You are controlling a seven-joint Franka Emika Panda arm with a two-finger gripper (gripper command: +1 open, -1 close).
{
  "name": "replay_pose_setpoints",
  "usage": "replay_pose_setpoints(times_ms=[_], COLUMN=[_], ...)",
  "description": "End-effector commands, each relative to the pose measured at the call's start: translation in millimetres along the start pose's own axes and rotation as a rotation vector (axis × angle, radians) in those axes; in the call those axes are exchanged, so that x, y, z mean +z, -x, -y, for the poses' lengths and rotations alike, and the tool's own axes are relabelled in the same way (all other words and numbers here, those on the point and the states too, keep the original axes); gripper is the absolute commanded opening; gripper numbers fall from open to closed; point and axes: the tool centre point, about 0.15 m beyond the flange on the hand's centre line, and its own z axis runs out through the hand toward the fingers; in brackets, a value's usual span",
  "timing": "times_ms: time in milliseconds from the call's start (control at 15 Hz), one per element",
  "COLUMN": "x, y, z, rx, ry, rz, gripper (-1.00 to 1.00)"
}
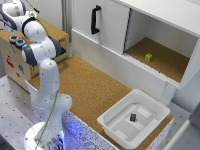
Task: Turn on the red light
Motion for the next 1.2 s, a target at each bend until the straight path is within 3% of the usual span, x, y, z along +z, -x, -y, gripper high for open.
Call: replay_pose_setpoints(times_ms=[0,267,733,867,1133], x=[12.5,29.5,-12.9,-17.9,-1.7], y=[-35.6,-36.8,-22.0,-23.0,-22.9], z=[-13.5,-14.2,-0.5,13.0,19.0], rx=[0.019,0.028,0.048,0.026,0.016], ry=[-0.037,-0.056,-0.018,-0.005,-0.032], rz=[0.19,0.215,0.142,0.142,0.172], gripper=[-1.0,-1.0,-1.0,-1.0,-1.0])
